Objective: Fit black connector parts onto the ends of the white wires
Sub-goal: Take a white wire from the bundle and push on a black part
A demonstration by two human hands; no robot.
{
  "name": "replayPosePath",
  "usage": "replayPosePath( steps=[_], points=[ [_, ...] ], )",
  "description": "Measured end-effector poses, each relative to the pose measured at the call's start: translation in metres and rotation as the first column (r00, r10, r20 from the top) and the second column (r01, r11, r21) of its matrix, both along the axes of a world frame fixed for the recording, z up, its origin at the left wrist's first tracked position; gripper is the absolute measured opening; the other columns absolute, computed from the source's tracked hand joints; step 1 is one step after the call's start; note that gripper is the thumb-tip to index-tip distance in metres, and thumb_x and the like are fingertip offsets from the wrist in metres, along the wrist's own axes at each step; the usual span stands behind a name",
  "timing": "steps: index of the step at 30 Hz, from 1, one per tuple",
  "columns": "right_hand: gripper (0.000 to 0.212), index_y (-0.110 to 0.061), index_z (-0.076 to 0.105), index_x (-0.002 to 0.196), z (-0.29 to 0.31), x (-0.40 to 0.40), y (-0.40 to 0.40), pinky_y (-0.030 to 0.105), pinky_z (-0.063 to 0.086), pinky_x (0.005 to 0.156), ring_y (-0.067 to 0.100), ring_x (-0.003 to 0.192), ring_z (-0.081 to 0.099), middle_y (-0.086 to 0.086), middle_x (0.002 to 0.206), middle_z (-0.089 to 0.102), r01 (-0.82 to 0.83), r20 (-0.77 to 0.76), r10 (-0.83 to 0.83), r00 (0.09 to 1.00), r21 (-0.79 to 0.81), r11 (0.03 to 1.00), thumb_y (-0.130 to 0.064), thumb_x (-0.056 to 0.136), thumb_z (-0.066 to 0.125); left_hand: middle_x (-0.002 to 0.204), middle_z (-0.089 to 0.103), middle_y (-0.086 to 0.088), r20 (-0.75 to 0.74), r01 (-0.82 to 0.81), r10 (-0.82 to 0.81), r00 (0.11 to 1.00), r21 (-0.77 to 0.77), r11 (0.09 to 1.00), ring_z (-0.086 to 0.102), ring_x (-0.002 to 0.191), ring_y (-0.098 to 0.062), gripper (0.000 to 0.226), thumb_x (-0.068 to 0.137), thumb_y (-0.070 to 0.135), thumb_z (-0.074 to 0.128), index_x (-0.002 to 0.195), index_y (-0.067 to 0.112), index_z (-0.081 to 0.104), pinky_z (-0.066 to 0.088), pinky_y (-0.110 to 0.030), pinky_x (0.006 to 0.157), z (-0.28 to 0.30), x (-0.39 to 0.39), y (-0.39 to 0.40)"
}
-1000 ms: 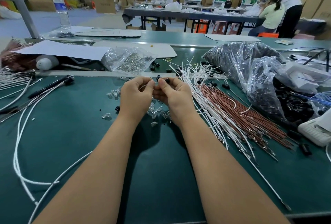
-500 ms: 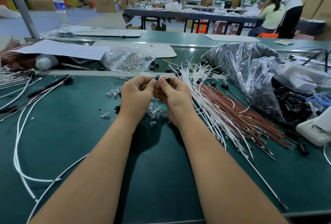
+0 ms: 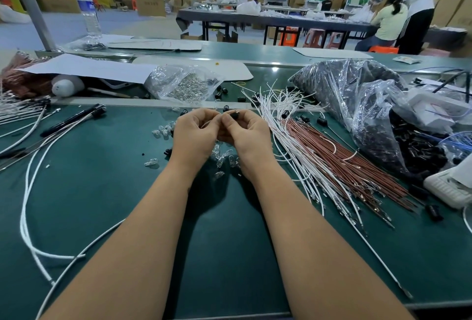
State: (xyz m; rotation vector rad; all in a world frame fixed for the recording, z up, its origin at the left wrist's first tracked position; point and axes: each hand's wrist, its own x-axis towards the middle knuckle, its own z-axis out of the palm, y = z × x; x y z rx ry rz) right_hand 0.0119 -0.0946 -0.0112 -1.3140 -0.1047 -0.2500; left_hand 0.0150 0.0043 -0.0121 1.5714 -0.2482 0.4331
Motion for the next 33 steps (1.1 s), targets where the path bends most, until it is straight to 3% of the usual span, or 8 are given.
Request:
replayPosePath(
  steps=[5, 12, 18, 21, 24, 28, 33],
  points=[
    [0.007, -0.004, 0.064, 0.083, 0.002, 0.0, -0.002, 0.033, 0.058, 0.069, 0.022, 0.064, 0.066, 0.011, 0.074, 0.068, -0.028, -0.007, 0.028, 1.0, 0.037, 0.999, 0.0, 0.089, 0.063, 0.073, 0.07, -0.006, -0.006, -0.001, 0.001, 1.0, 0.002, 1.0, 0.068, 0.065, -0.013, 0.013, 0.091, 0.005, 0.062, 0.082, 0.01, 0.07, 0.056, -0.026, 0.063, 0.0, 0.002, 0.002],
    [0.005, -0.006, 0.066, 0.083, 0.005, -0.002, -0.006, 0.018, 0.05, 0.052, 0.007, 0.05, 0.059, 0.0, 0.064, 0.065, -0.02, -0.018, 0.02, 1.0, 0.011, 1.0, -0.004, 0.087, 0.067, 0.077, 0.069, -0.011, 0.031, -0.041, 0.037, 0.999, 0.138, 0.99, 0.056, 0.067, -0.012, 0.012, 0.092, 0.015, 0.063, 0.086, 0.008, 0.072, 0.049, -0.029, 0.066, 0.0, 0.0, 0.005],
    [0.004, -0.008, 0.067, 0.083, 0.006, -0.003, -0.01, 0.02, 0.049, 0.052, 0.009, 0.052, 0.058, 0.002, 0.068, 0.065, -0.012, -0.019, 0.011, 1.0, -0.043, 0.999, -0.007, 0.087, 0.069, 0.055, 0.053, 0.01, 0.057, -0.018, 0.008, 0.998, 0.189, 0.982, 0.04, 0.054, -0.006, 0.016, 0.093, 0.017, 0.063, 0.084, 0.008, 0.073, 0.036, -0.024, 0.056, 0.0, 0.001, 0.009],
    [0.005, -0.006, 0.067, 0.084, 0.008, -0.004, -0.011, 0.022, 0.051, 0.054, 0.011, 0.053, 0.057, 0.001, 0.067, 0.065, 0.019, -0.008, -0.02, 1.0, -0.046, 0.999, -0.009, 0.086, 0.07, 0.061, 0.055, -0.011, 0.067, -0.016, 0.003, 0.998, 0.198, 0.98, 0.039, 0.059, -0.016, 0.016, 0.093, 0.018, 0.062, 0.086, 0.008, 0.073, 0.034, -0.034, 0.055, 0.0, 0.001, 0.01],
    [0.012, -0.003, 0.067, 0.086, 0.008, -0.004, -0.011, 0.024, 0.051, 0.054, 0.013, 0.053, 0.057, -0.002, 0.062, 0.065, 0.048, 0.007, -0.048, 0.999, -0.044, 0.998, -0.012, 0.084, 0.073, 0.078, 0.063, -0.032, 0.072, -0.019, 0.005, 0.997, 0.193, 0.981, 0.047, 0.067, -0.02, 0.015, 0.094, 0.019, 0.062, 0.089, 0.01, 0.073, 0.045, -0.051, 0.062, 0.001, 0.001, 0.011],
    [0.013, -0.004, 0.067, 0.082, 0.008, -0.003, -0.012, 0.027, 0.053, 0.056, 0.013, 0.052, 0.057, -0.004, 0.059, 0.063, 0.056, 0.016, -0.056, 0.998, -0.022, 0.998, -0.013, 0.082, 0.076, 0.087, 0.066, -0.032, 0.066, -0.022, 0.009, 0.998, 0.193, 0.981, 0.054, 0.074, -0.021, 0.013, 0.094, 0.017, 0.061, 0.092, 0.01, 0.072, 0.05, -0.055, 0.074, 0.001, 0.001, 0.012],
    [0.016, -0.002, 0.066, 0.082, 0.008, -0.003, -0.009, 0.03, 0.053, 0.058, 0.012, 0.051, 0.056, -0.004, 0.058, 0.062, 0.101, 0.032, -0.101, 0.994, -0.016, 0.995, -0.014, 0.081, 0.076, 0.086, 0.065, -0.034, 0.044, -0.019, 0.01, 0.999, 0.203, 0.979, 0.052, 0.072, -0.021, 0.017, 0.093, 0.018, 0.062, 0.092, 0.004, 0.072, 0.05, -0.053, 0.072, 0.0, 0.003, 0.014]
  ],
)
